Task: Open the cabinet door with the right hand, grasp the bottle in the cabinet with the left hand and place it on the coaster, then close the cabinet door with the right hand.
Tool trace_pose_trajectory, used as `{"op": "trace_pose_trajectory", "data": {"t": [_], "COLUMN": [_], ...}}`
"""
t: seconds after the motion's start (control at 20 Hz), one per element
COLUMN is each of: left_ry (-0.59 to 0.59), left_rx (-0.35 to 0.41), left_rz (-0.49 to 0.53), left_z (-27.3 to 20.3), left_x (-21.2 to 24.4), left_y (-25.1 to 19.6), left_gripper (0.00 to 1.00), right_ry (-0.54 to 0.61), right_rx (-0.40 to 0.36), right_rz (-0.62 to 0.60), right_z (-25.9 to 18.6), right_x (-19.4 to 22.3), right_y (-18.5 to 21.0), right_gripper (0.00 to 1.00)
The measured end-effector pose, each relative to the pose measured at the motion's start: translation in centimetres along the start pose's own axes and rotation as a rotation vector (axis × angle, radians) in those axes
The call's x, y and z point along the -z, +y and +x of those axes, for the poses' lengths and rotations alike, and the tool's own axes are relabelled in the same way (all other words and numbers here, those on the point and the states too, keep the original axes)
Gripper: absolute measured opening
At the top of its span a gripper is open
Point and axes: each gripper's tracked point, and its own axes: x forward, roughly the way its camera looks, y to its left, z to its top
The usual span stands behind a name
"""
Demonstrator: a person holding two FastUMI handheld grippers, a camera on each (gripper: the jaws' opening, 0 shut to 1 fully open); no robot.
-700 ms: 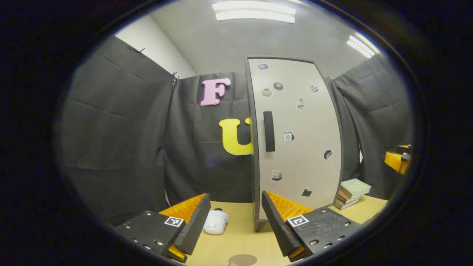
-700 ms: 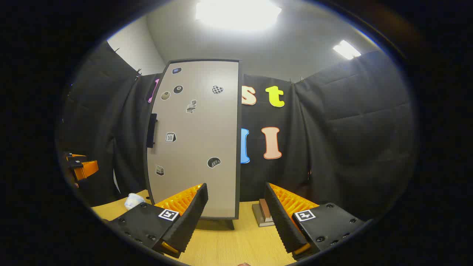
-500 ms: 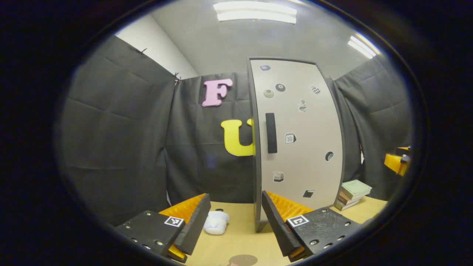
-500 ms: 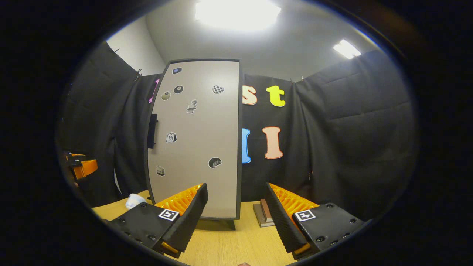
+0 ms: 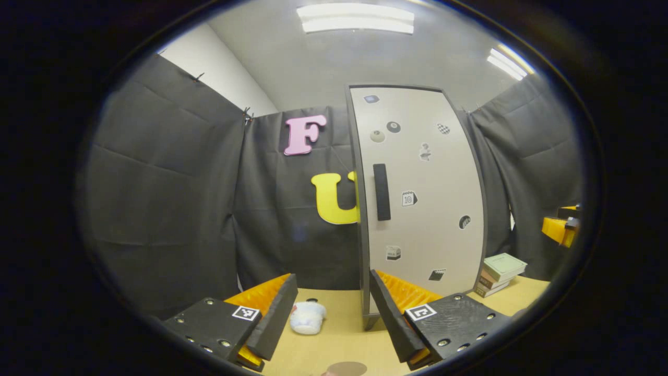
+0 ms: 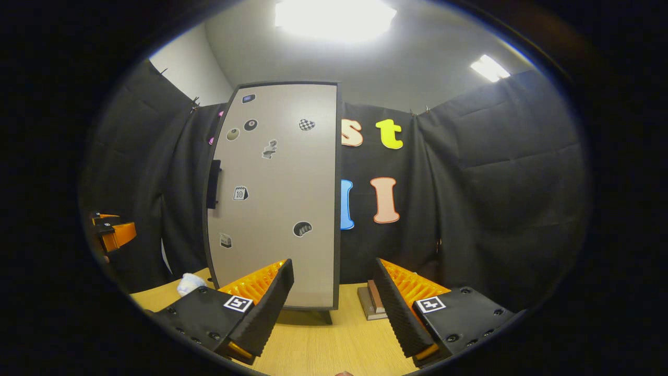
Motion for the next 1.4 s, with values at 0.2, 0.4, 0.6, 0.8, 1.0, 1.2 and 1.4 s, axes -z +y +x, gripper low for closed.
{"op": "trace_pose_trajectory", "data": {"t": [0.2,0.4,0.6,0.8,1.0,1.2,1.4], "left_ry": [-0.008,-0.009,-0.010,-0.011,0.004,0.013,0.028], "left_rx": [-0.005,-0.012,-0.020,-0.032,-0.059,-0.100,-0.152], "left_rz": [0.005,0.005,0.009,0.010,0.008,0.015,0.020], "left_z": [-0.2,-0.3,-0.3,-0.5,-0.7,-1.3,-2.3], "left_x": [-0.3,-0.3,-0.5,-0.5,0.0,0.3,0.8], "left_y": [0.2,0.4,0.7,1.5,2.7,4.7,7.2], "left_gripper": [0.84,0.86,0.84,0.86,0.85,0.84,0.86], "right_ry": [0.002,0.003,0.010,0.003,0.004,-0.020,-0.026], "right_rx": [-0.001,-0.002,-0.004,-0.008,-0.034,-0.090,-0.165], "right_rz": [0.006,0.010,0.026,0.041,0.053,0.079,0.112], "right_z": [0.0,0.2,0.5,1.2,2.3,4.3,6.8], "right_x": [0.0,0.0,0.0,-0.5,-1.4,-3.5,-5.9], "right_y": [0.1,0.1,0.2,0.4,1.4,3.4,6.6], "right_gripper": [0.97,0.97,0.97,0.98,0.97,0.98,0.97]}}
